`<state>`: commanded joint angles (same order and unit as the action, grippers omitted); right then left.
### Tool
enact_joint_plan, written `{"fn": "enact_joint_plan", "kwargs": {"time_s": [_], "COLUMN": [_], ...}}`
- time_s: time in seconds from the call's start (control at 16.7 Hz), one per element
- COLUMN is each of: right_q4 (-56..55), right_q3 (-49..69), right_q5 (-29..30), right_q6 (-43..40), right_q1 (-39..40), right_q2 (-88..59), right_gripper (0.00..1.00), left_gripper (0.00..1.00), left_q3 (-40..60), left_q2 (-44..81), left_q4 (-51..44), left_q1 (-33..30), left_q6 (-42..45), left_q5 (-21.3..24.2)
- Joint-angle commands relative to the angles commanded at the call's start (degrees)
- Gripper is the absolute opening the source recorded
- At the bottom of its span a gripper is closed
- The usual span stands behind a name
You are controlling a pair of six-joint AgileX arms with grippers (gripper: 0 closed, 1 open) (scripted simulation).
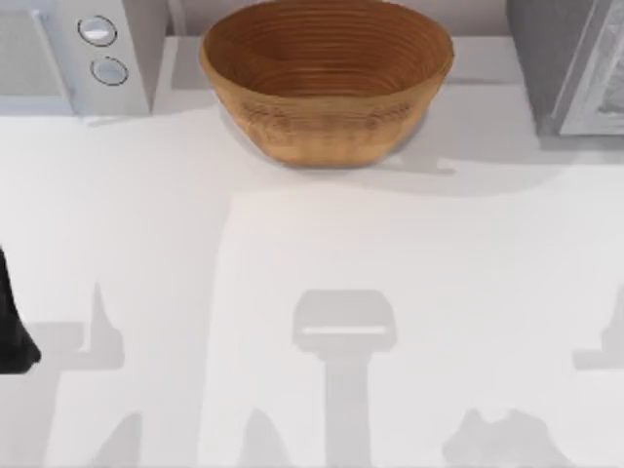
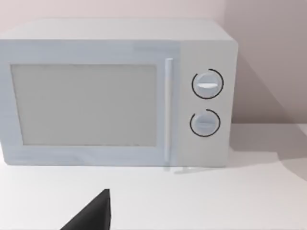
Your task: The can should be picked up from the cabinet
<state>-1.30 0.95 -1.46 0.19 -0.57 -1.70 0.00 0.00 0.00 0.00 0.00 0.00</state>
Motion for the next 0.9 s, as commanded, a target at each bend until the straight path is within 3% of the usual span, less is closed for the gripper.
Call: {"fn": "enact_joint_plan", "kwargs": {"time_s": [0.36,0.9], "right_q4": [-14.1,-47.5], "right_q3": [10.4,33.3], "right_q5": [-13.5,-46.3], "right_q6": [1.1,3.5], "right_q1": [-7.5,-24.1], "right_q2": [-16.7,-68.9], "right_gripper": [0.00,0.00], "left_gripper": [1.00,1.00], "left_q3": [0.0,0.0], "left_q2": [0.0,0.0], "left_q4": [0.0,0.0], "left_q1": [0.0,0.0], "left_q6": [0.0,0.0], "left_q5": [0.0,0.0]}}
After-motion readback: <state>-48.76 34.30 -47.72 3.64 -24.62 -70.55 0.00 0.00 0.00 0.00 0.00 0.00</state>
